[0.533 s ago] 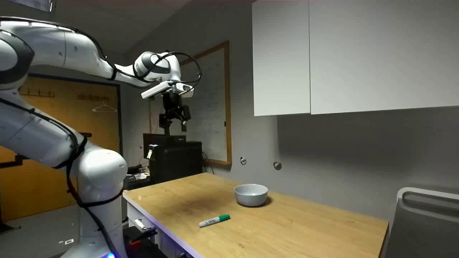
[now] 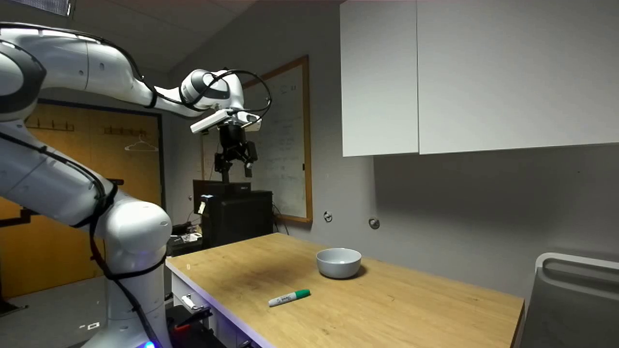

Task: Pick the marker and put it in the bowl

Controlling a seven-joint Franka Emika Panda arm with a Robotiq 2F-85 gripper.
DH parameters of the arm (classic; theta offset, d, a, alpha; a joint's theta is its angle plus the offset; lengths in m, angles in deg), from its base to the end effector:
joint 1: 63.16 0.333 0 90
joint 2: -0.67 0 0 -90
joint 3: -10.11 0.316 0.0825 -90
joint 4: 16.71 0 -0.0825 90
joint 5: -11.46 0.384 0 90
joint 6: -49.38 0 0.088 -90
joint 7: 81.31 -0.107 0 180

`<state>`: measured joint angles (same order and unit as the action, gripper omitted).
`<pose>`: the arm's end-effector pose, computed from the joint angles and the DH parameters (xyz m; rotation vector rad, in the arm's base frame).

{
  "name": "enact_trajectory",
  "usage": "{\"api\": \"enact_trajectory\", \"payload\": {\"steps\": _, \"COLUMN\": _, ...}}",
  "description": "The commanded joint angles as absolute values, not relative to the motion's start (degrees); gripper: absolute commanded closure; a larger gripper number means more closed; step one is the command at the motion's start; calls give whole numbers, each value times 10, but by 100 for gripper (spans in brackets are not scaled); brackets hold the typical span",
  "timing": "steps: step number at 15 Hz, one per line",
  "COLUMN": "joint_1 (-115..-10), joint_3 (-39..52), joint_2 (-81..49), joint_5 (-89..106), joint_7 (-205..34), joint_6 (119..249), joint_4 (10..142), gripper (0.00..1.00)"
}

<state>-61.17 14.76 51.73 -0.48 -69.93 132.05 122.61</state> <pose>0.2646 0.0139 0.5780 2.8470 0.3792 -0.1641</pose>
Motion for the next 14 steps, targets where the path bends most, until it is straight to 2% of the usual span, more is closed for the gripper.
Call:
{"api": "enact_trajectory", "payload": {"steps": 1, "joint_1": -591, "joint_3": 136, "joint_2": 515, "joint_5": -13, "joint_7": -711, "joint_6": 1316, "joint_4": 1224, "gripper": 0}}
{"api": "enact_trajectory", "payload": {"steps": 5, "joint_1": -598, "joint_3": 105, "joint_2": 469, "joint_5": 2, "joint_7": -711, "joint_6": 1331, "joint_4": 1212, "gripper": 0}}
{"api": "enact_trajectory", "payload": {"steps": 14, "joint_1": -639, "joint_3": 9, "joint_2": 265, "joint_5": 111, "joint_7": -739, "joint_6": 1448, "joint_4": 1184, "gripper": 0}}
